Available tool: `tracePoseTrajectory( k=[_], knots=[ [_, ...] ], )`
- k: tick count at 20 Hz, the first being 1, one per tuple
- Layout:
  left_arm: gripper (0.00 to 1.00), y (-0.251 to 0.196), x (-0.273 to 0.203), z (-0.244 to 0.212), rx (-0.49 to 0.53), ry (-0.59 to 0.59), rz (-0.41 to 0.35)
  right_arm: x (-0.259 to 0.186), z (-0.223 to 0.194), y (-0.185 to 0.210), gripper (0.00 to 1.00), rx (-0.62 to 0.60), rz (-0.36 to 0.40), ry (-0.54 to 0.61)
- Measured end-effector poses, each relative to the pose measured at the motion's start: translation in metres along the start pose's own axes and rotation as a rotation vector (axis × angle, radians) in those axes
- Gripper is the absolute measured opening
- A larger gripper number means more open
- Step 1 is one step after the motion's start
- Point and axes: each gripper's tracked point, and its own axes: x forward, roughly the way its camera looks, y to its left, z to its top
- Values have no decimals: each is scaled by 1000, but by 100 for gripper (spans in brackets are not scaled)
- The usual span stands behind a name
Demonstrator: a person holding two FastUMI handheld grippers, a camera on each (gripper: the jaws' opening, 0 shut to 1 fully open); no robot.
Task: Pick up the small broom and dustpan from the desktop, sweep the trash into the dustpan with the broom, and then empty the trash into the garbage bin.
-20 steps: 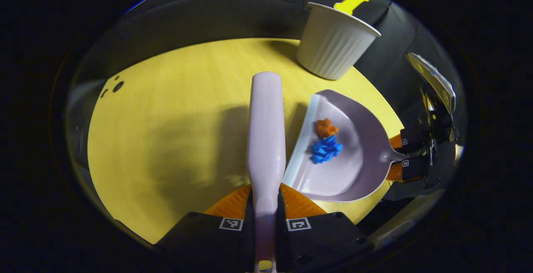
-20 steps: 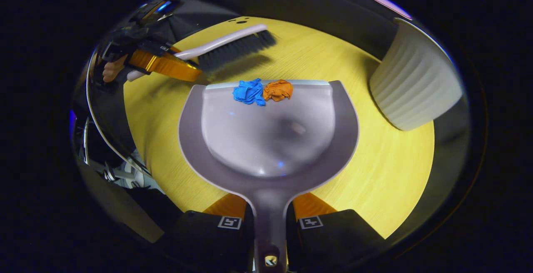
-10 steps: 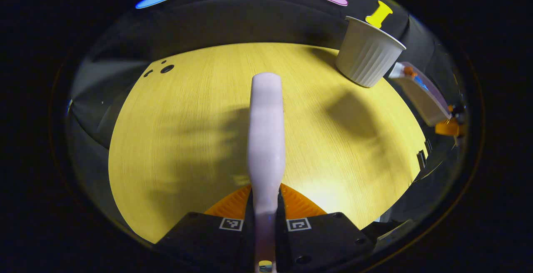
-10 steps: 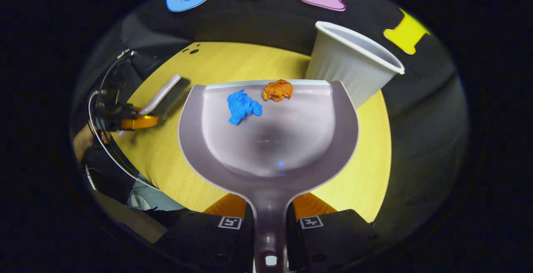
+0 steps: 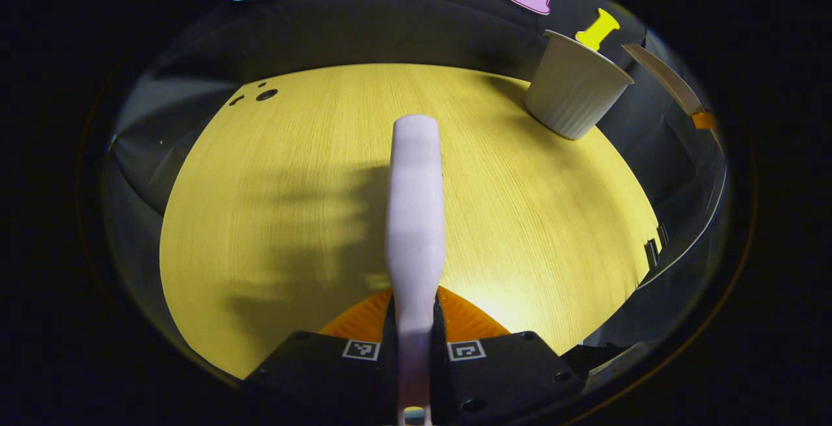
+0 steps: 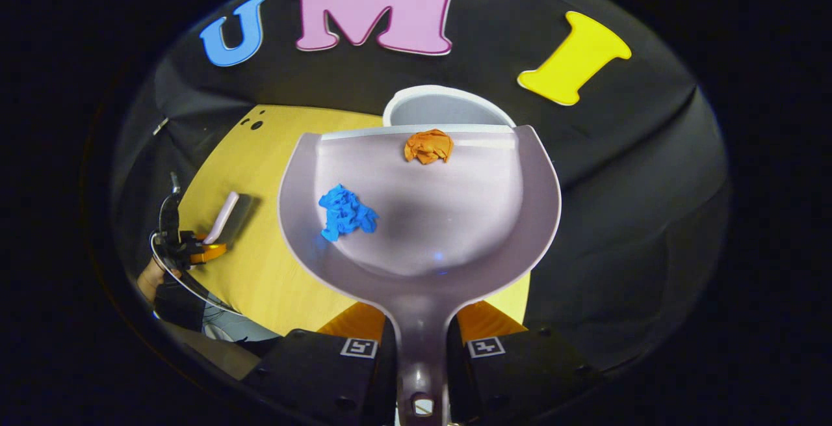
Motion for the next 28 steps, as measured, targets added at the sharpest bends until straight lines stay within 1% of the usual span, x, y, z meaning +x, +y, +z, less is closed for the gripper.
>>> tracePoseTrajectory(
  k=[1,2,3,4,5,6,7,8,11,14,15,18,19,20,21,23,24,25,26,27,28],
  knots=[
    [23,0,1,-1,0,3,1,2,10,-13,35,19,-10,8],
    [27,-1,1,-2,-1,7,0,7,18,-26,35,35,-20,11],
    [24,-1,1,-3,-2,11,0,11,27,-35,35,44,-29,19],
    [27,-2,2,-5,-2,16,1,16,32,-45,35,47,-41,28],
    [23,-2,2,-5,-1,18,5,22,39,-54,35,42,-52,40],
    [27,-2,2,-6,0,21,7,27,44,-62,35,34,-60,57],
    [24,-2,2,-6,-1,22,11,32,49,-71,35,22,-71,75],
    [24,-3,3,-7,-4,24,14,37,53,-79,35,4,-83,94],
    [23,-3,2,-9,-18,28,24,49,66,-104,35,-76,-131,153],
    [23,-4,3,-13,-31,36,33,54,78,-121,35,-172,-160,218],
    [27,-4,3,-14,-35,37,37,55,80,-125,35,-207,-171,242],
    [27,-5,5,-16,-51,40,49,57,90,-139,35,-327,-214,314],
    [23,-5,5,-16,-54,40,52,58,93,-141,35,-352,-220,331],
    [27,-5,5,-17,-57,39,55,60,97,-142,35,-368,-222,343],
    [23,-6,5,-17,-59,39,57,64,102,-143,35,-394,-222,359],
    [24,-5,5,-18,-60,40,63,59,108,-151,35,-466,-236,396],
    [27,-5,5,-17,-64,39,65,56,113,-155,35,-515,-246,412],
    [24,-7,5,-17,-70,38,64,56,117,-158,35,-554,-252,426],
    [27,-7,6,-17,-75,38,64,57,118,-161,35,-580,-247,442],
    [24,-8,6,-18,-78,39,66,57,118,-161,35,-597,-234,455],
    [27,-10,6,-18,-88,39,74,58,116,-163,35,-620,-221,469]
  ],
)
